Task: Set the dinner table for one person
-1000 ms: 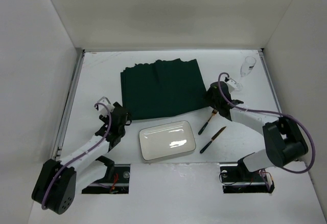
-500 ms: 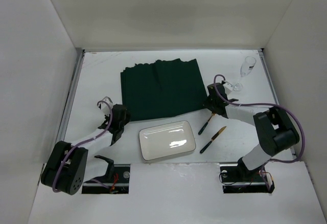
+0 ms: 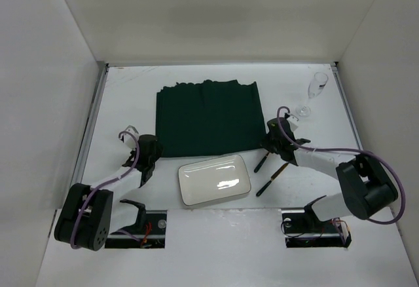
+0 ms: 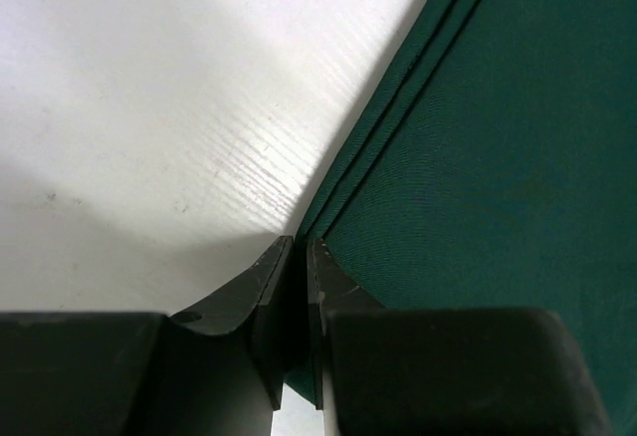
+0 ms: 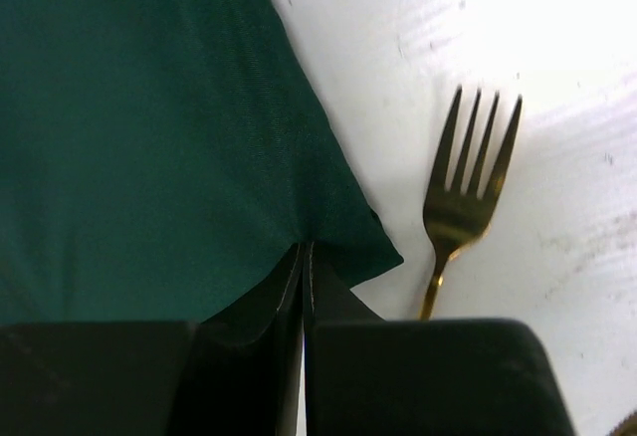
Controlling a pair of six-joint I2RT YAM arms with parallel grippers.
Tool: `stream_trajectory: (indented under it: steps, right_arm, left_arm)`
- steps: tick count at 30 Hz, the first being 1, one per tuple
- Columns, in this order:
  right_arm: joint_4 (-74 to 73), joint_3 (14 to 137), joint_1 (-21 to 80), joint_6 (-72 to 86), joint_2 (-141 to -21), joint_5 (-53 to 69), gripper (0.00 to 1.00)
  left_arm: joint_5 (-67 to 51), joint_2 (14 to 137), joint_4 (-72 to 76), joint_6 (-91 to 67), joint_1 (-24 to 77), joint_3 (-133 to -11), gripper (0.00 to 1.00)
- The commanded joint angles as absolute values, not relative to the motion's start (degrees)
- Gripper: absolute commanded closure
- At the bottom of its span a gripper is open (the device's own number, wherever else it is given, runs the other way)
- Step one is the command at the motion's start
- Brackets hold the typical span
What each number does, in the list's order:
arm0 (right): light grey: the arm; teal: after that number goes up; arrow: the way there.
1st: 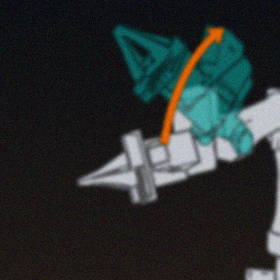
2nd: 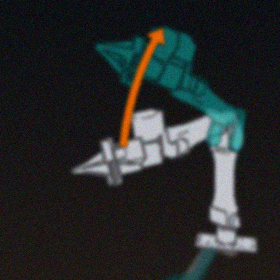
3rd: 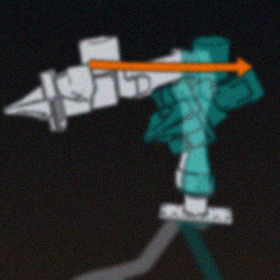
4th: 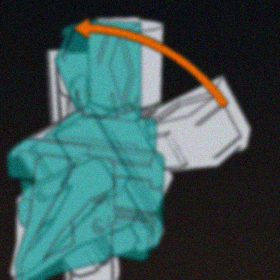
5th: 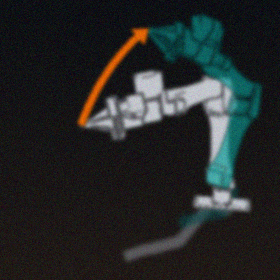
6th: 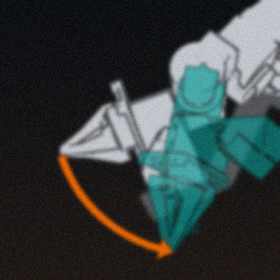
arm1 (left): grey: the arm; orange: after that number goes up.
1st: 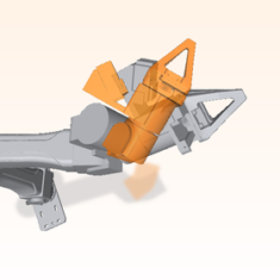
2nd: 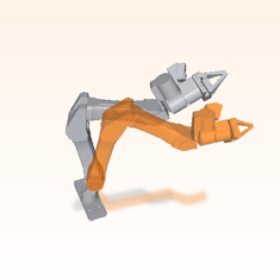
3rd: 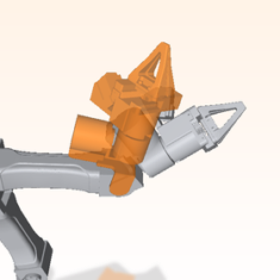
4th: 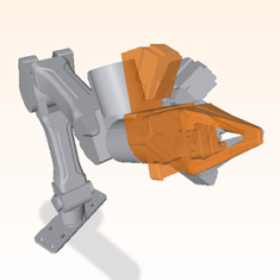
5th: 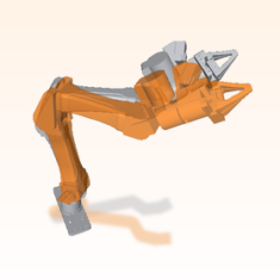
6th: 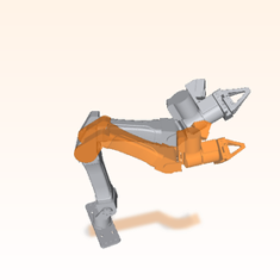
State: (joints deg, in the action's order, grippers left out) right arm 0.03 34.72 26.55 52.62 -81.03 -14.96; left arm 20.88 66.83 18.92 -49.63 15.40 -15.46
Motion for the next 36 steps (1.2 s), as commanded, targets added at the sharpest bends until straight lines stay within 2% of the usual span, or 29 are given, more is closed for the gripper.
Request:
stream_trajectory:
  steps: [1, 5, 7, 9, 12, 14, 21, 26, 36]
  right_arm:
    - [0.0, 33.05, 28.69, 54.31, -78.93, -15.03, 0.94]
    - [0.35, 31.47, 28.87, 54.4, -78.58, -15.47, 0.93]
    - [0.61, 31.38, 29.04, 53.88, -77.88, -15.47, 0.89]
    - [0.53, 31.73, 29.48, 52.74, -76.39, -15.82, 0.77]
    - [-0.52, 32.78, 30.88, 49.41, -72.0, -17.13, 0.53]
    - [-1.23, 33.05, 32.47, 46.25, -67.87, -17.31, 0.45]
    - [-2.46, 26.29, 40.55, 43.06, -56.26, -9.42, 0.44]
    - [-3.6, 21.8, 43.02, 45.7, -53.27, -8.09, 0.44]
    - [-0.97, 22.59, 48.73, 46.32, -59.67, -2.73, 0.43]
  left_arm:
    - [18.99, 63.81, 18.64, -50.01, 14.9, -14.06, 0.92]
    - [19.07, 60.21, 15.38, -50.1, 14.46, -12.92, 0.92]
    - [18.98, 59.07, 14.59, -49.83, 14.02, -12.74, 0.9]
    - [18.98, 58.36, 14.15, -49.57, 13.58, -13.01, 0.85]
    - [19.07, 56.34, 13.71, -49.4, 13.84, -13.01, 0.81]
    - [19.42, 54.85, 12.14, -49.39, 14.1, -12.92, 0.77]
    - [19.16, 44.67, 3.09, -47.46, 10.86, -12.92, 0.59]
    - [19.51, 37.36, 2.11, -47.63, 12.25, -14.59, 0.54]
    - [19.6, 45.52, 11.59, -47.9, 18.14, -16.35, 0.54]
